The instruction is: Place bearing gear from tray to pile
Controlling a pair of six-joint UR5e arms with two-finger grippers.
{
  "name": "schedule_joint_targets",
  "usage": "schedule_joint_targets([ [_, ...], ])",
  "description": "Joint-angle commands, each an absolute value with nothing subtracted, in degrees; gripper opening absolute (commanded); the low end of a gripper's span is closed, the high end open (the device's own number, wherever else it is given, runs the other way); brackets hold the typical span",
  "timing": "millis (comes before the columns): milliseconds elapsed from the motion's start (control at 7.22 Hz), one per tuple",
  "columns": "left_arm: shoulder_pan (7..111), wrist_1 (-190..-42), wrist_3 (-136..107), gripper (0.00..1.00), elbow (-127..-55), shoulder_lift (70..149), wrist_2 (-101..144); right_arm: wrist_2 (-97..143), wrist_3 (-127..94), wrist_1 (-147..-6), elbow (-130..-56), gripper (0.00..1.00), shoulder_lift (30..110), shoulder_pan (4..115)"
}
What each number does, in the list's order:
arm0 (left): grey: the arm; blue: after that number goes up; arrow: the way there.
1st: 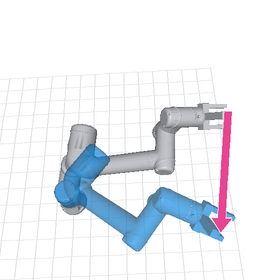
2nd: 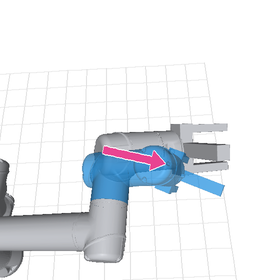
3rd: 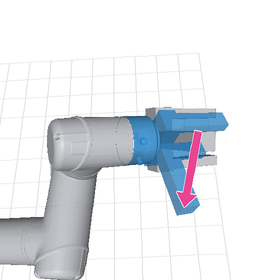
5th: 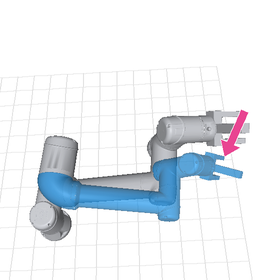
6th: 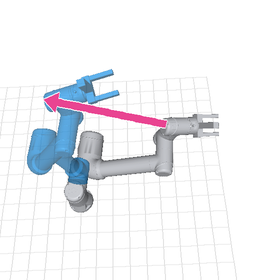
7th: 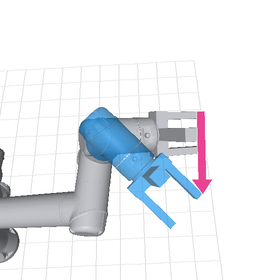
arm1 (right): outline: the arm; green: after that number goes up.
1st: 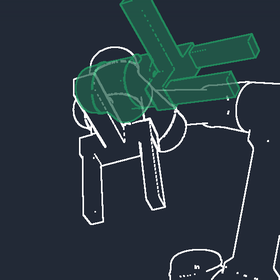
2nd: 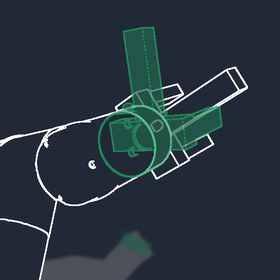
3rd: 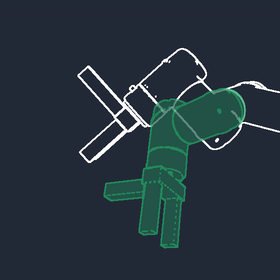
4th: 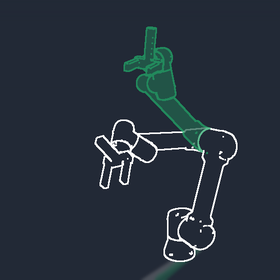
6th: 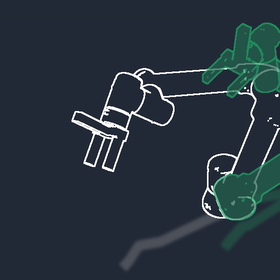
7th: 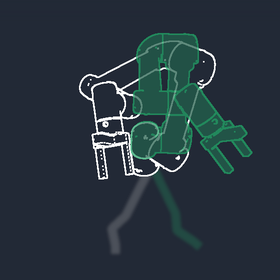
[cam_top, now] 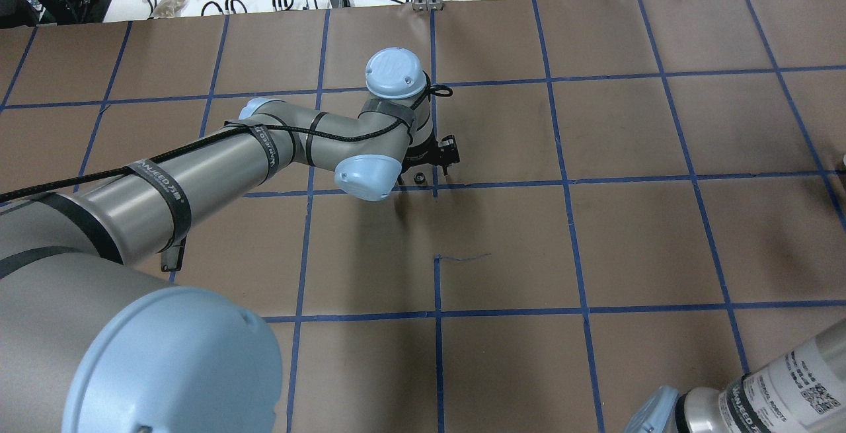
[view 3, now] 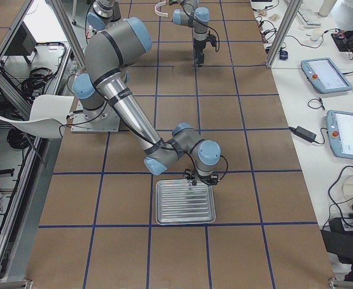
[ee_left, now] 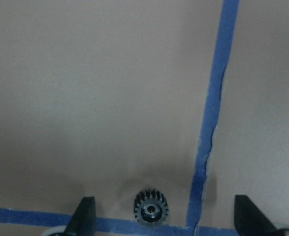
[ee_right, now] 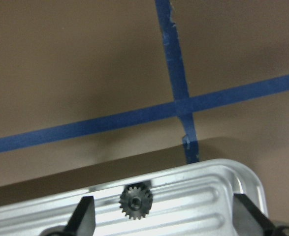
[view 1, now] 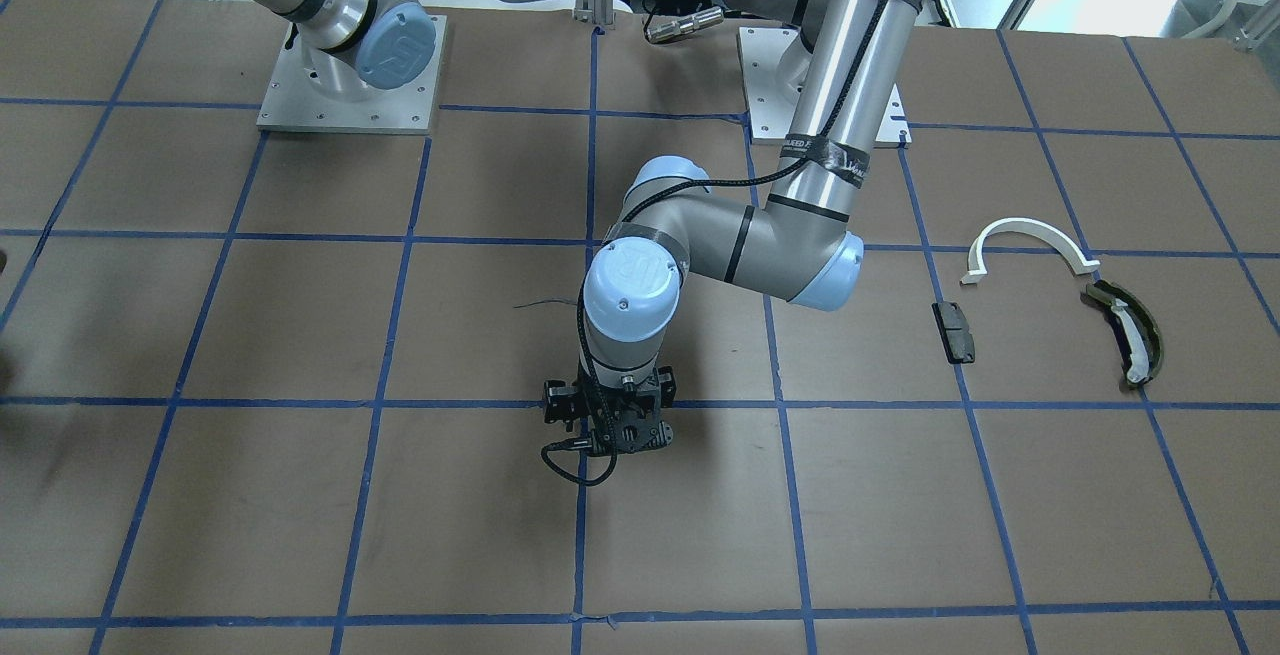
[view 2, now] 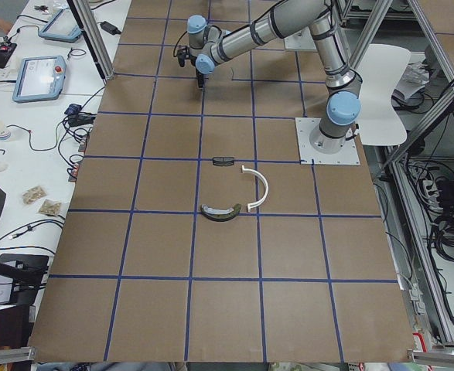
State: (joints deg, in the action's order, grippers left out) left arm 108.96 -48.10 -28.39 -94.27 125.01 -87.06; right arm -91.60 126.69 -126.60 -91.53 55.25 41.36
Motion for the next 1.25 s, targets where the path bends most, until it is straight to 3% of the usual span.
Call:
schedule_joint_targets([
  [0,108.9,-48.1,-28.2,0.58,-94.2,125.0,-87.0,-91.8,126.1,-128.1,-92.8,0.94,55.4,41.0],
  [138,108.9,-48.1,-28.2,0.46,-94.2,124.1,-87.4,-91.8,126.0,-128.8,-93.3,0.87,55.5,41.0],
  [415,108.0,-48.1,-27.7,0.17,-95.9,124.4,-88.2,-91.8,126.3,-129.5,-93.7,0.6,55.4,41.0],
  [554,107.6,-48.5,-27.6,0.1,-95.8,123.8,-88.2,-91.8,126.3,-129.5,-93.7,0.55,55.4,41.0],
  [831,105.3,-49.2,-25.9,0.08,-94.7,123.1,-87.5,-91.9,126.6,-130.3,-93.7,0.53,55.5,40.9],
  [969,102.8,-52.0,-24.2,0.08,-94.3,121.7,-85.9,-91.8,126.3,-130.3,-93.7,0.41,55.5,41.0],
  [1108,100.0,-54.6,-21.7,0.08,-94.6,120.2,-84.7,-91.8,126.2,-130.3,-93.5,0.37,55.5,40.9],
])
